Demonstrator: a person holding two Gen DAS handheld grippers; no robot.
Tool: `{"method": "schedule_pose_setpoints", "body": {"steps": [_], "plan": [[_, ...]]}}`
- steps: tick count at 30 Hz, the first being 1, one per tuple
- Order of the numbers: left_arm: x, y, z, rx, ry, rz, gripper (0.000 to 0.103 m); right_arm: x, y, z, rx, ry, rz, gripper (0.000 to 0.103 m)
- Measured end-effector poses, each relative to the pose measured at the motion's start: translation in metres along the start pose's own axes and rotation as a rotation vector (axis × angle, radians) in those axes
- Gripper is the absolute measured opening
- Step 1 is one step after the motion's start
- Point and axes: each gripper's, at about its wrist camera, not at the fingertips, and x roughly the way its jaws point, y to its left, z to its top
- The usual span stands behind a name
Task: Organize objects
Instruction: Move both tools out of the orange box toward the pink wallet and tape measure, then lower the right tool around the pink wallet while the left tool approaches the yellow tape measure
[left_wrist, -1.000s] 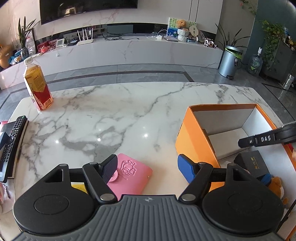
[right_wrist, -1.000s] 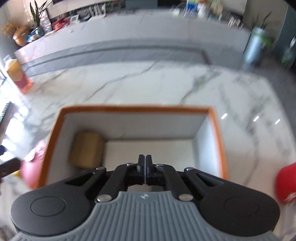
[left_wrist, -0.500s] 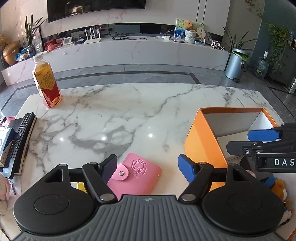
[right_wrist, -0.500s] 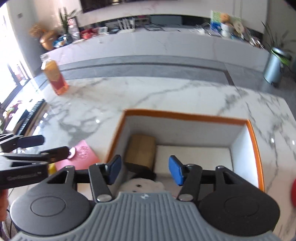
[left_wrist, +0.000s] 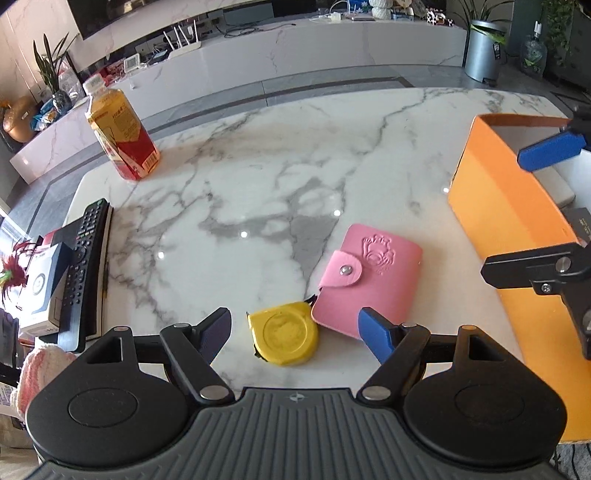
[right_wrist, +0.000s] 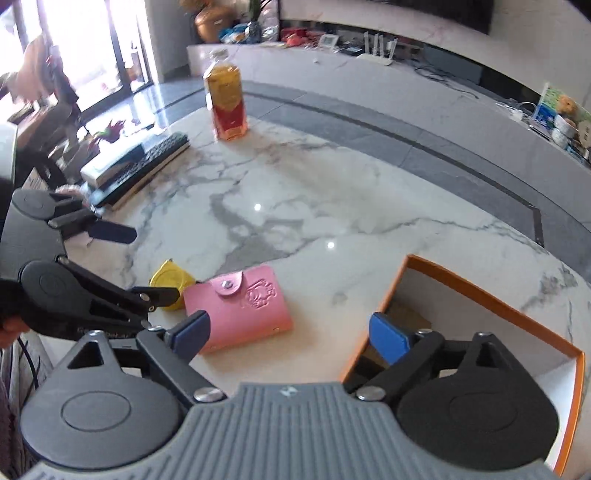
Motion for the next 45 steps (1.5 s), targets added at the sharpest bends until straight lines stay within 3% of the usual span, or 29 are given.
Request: {"method": "schedule_pose_setpoints", "body": {"steps": [8, 13, 17, 20, 24, 30, 34, 39, 45], "plan": [[0.028, 0.012, -0.008, 0.015, 0.073, 0.008, 0.089, 0.072, 0.02, 0.034, -0.084, 0.249, 0.074, 0.102], [0.039, 0.02, -0.009, -0.024, 0.089, -0.042, 0.089, 0.113, 0.011, 0.049, 0.022, 0.403, 0.085, 0.102], [0.043, 0.014, -0.008, 0.008, 0.077, -0.067, 0.089, 0.133, 0.014, 0.053, 0.05, 0.456, 0.098, 0.102], [0.046, 0.014, -0.008, 0.042, 0.073, -0.066, 0.093, 0.146, 0.021, 0.052, 0.031, 0.468, 0.049, 0.102], [0.046, 0.016, -0.007, 0.067, 0.047, -0.074, 0.093, 0.156, 0.022, 0.054, 0.062, 0.481, 0.072, 0.102], [0.045, 0.018, -0.008, 0.079, 0.077, -0.047, 0.095, 0.159, 0.027, 0.055, 0.086, 0.5, 0.092, 0.102], [0.036, 0.014, -0.015, 0.11, 0.077, -0.065, 0.095, 0.157, 0.033, 0.054, 0.093, 0.502, 0.067, 0.102], [0.028, 0.008, -0.022, 0.216, 0.096, -0.058, 0.095, 0.153, 0.036, 0.051, 0.106, 0.488, 0.053, 0.102], [0.01, 0.035, -0.03, 0.165, 0.058, -0.072, 0.095, 0.152, 0.035, 0.042, 0.218, 0.495, 0.085, 0.102]]}}
